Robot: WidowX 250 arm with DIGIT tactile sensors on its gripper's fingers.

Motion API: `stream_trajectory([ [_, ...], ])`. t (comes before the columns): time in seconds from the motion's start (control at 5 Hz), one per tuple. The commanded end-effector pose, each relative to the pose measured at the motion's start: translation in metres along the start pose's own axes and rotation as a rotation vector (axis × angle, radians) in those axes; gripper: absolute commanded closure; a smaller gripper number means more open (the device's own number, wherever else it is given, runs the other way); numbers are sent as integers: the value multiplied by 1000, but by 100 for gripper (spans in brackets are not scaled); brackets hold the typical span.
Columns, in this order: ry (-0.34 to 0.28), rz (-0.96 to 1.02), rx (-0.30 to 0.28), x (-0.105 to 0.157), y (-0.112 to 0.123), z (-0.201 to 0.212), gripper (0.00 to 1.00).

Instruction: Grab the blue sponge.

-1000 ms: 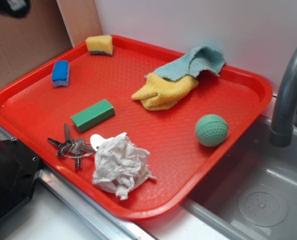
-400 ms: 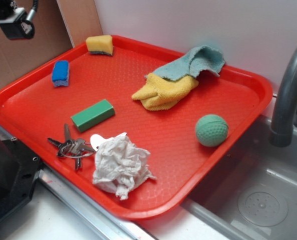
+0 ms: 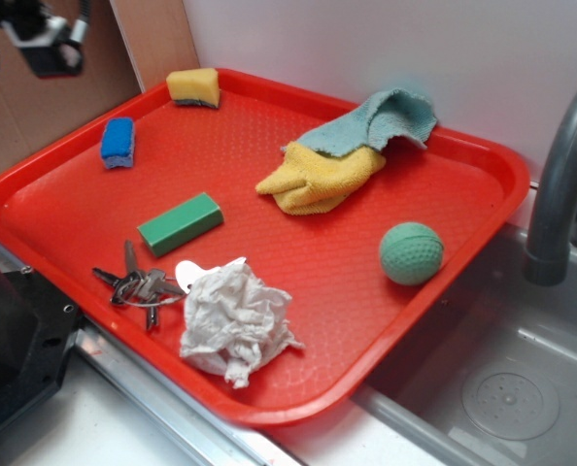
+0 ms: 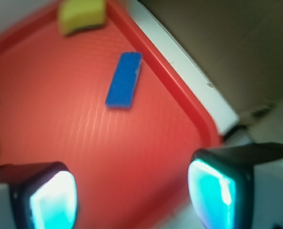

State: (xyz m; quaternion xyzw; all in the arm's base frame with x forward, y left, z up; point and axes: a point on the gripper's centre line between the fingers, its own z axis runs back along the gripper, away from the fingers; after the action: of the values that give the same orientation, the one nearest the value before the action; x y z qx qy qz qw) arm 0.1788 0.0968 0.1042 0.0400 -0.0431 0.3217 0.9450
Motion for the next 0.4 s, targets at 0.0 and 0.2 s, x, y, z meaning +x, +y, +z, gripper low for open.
stream_trajectory([
  [0.0,-53,82,-34,52,-17,-66,0],
  [0.2,-38,79,-10,55,-7,-75,0],
])
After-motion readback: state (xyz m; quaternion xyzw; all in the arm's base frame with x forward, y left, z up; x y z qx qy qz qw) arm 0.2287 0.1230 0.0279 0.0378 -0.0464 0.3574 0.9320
